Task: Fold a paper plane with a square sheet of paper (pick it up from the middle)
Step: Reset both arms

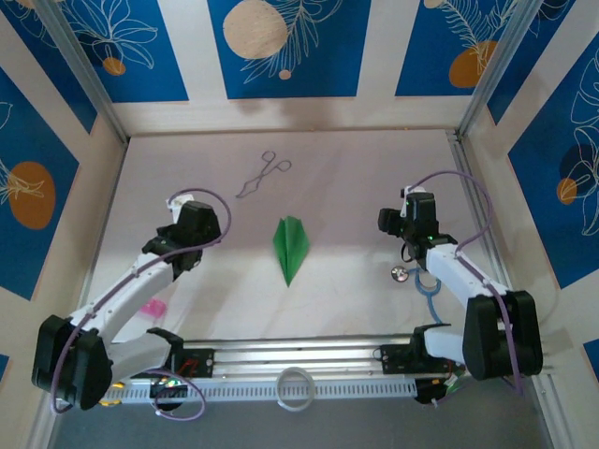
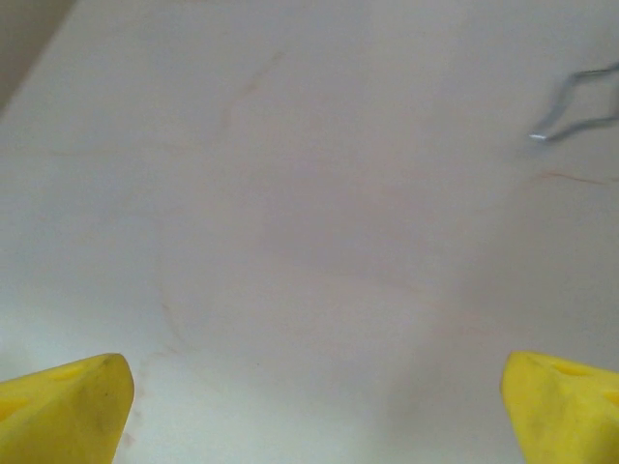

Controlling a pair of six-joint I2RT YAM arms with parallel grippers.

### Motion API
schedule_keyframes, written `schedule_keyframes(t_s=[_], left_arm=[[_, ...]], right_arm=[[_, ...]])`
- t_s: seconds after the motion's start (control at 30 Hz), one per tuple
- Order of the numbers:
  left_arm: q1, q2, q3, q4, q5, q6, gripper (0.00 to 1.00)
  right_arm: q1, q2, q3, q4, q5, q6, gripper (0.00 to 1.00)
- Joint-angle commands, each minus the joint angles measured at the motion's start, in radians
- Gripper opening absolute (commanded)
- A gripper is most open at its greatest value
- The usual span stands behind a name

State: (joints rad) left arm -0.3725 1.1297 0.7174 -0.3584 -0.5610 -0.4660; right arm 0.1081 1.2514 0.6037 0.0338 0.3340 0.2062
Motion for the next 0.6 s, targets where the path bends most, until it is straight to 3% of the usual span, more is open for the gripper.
schedule_keyframes(t_s=[0.0, 0.13, 0.2, 0.3, 0.4, 0.43, 0.47, 0.5, 0.57], left_arm=[[0.078, 0.017, -0.057, 0.164, -0.007, 0.153, 0.98], [0.187, 0.055, -0.115, 0.348, 0.136, 0.247, 0.99], [0.199, 0.088, -0.117, 0.417, 0.166, 0.311, 1.00], [0.204, 0.150, -0.172, 0.614, 0.157, 0.400, 1.00], [0.211, 0.203, -0.221, 0.789, 0.161, 0.464, 1.00], [0.216, 0.225, -0.240, 0.856, 0.171, 0.477, 1.00], [0.222, 0.252, -0.264, 0.939, 0.187, 0.483, 1.00], [0.226, 0.276, -0.284, 1.010, 0.199, 0.487, 1.00], [0.237, 0.317, -0.289, 1.103, 0.255, 0.503, 1.00]], right_arm=[[-0.010, 0.070, -0.044, 0.281, -0.010, -0.135, 0.71], [-0.022, 0.178, -0.103, 0.532, -0.107, -0.182, 0.70], [-0.032, 0.192, -0.101, 0.553, -0.192, -0.177, 0.70], [-0.061, 0.203, -0.145, 0.640, -0.255, -0.169, 0.70], [-0.104, 0.279, -0.241, 0.900, -0.360, -0.145, 0.70], [-0.105, 0.285, -0.245, 0.910, -0.356, -0.141, 0.72], [-0.105, 0.250, -0.212, 0.791, -0.363, -0.158, 0.72], [-0.107, 0.266, -0.206, 0.806, -0.352, -0.148, 0.97], [-0.108, 0.269, -0.180, 0.753, -0.244, -0.098, 0.99]])
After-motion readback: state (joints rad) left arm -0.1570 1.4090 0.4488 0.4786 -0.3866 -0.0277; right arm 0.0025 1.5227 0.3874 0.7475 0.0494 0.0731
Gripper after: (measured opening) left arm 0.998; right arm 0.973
